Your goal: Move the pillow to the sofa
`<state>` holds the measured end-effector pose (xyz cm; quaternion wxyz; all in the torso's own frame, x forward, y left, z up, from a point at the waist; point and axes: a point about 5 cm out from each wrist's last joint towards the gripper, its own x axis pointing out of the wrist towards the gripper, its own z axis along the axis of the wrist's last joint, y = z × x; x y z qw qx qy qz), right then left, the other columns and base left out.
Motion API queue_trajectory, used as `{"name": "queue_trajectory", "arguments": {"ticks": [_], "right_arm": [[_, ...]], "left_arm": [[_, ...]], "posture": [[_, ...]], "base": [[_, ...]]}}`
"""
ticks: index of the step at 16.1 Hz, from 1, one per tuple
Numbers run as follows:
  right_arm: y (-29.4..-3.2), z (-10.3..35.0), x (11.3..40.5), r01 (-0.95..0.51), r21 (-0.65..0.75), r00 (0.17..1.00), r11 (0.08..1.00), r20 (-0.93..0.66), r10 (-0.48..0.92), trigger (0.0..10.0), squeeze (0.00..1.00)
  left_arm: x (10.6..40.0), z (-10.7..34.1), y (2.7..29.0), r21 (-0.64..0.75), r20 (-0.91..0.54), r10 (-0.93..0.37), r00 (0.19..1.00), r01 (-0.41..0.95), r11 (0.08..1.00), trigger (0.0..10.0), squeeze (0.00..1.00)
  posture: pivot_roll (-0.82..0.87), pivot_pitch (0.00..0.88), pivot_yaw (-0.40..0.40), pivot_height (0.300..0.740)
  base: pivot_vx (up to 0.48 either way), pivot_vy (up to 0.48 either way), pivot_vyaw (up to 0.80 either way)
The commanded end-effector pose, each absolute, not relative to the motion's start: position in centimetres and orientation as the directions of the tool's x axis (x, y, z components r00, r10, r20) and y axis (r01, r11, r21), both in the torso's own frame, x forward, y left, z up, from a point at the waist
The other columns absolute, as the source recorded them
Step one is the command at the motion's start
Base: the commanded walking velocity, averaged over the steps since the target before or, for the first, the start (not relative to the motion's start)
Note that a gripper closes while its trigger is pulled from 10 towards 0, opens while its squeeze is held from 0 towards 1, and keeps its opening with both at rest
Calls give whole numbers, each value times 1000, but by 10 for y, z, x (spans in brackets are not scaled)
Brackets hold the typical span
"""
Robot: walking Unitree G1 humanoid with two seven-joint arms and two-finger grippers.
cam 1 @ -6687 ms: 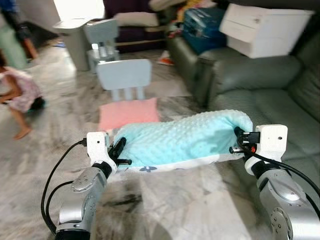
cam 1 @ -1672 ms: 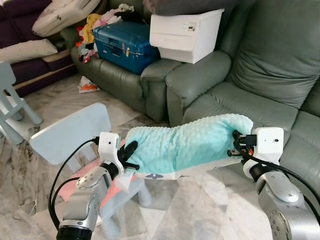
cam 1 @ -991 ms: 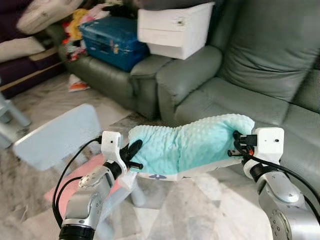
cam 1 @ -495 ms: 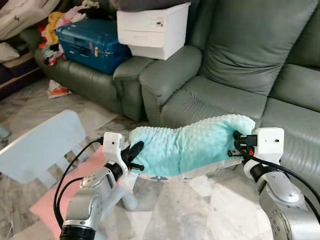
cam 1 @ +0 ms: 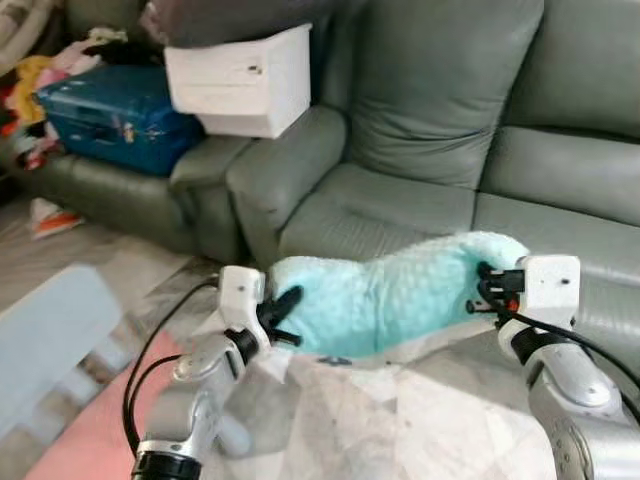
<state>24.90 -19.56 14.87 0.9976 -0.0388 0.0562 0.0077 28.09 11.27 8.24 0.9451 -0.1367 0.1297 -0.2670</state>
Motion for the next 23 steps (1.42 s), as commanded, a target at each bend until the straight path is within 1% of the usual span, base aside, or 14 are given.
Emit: {"name": "queue_trajectory", "arguments": {"ticks": [1,9,10,13,15,23], "right_arm": [[-186,156,250,-61,-63,995,996,-80,56,10000,0],[-183,155,250,-65,-58,995,996,-81,60,10000,0],[-183,155,250,-65,-57,995,996,-81,60,10000,0],[-182,155,250,-70,-60,995,996,-78,66,10000,0],[-182,155,250,-71,-61,995,996,-78,67,10000,0],[-182,154,249,-68,-62,995,996,-79,63,10000,0]], "left_arm": [[282,84,123,-310,-175,-519,836,454,835,10000,0],[280,83,121,-309,-180,-536,825,470,827,10000,0],[280,83,121,-310,-184,-527,830,460,832,10000,0],[283,81,123,-307,-196,-482,854,413,857,10000,0],[283,82,123,-295,-193,-480,856,416,860,10000,0],[284,83,123,-296,-192,-482,855,418,859,10000,0]], "posture": [[-254,0,42,740],[-252,0,48,740],[-251,0,48,740],[-248,0,48,740],[-248,0,48,740],[-251,0,53,740]], "base": [[266,0,-725],[265,0,-723],[0,0,-513],[0,0,0],[0,0,0],[0,-461,0]]}}
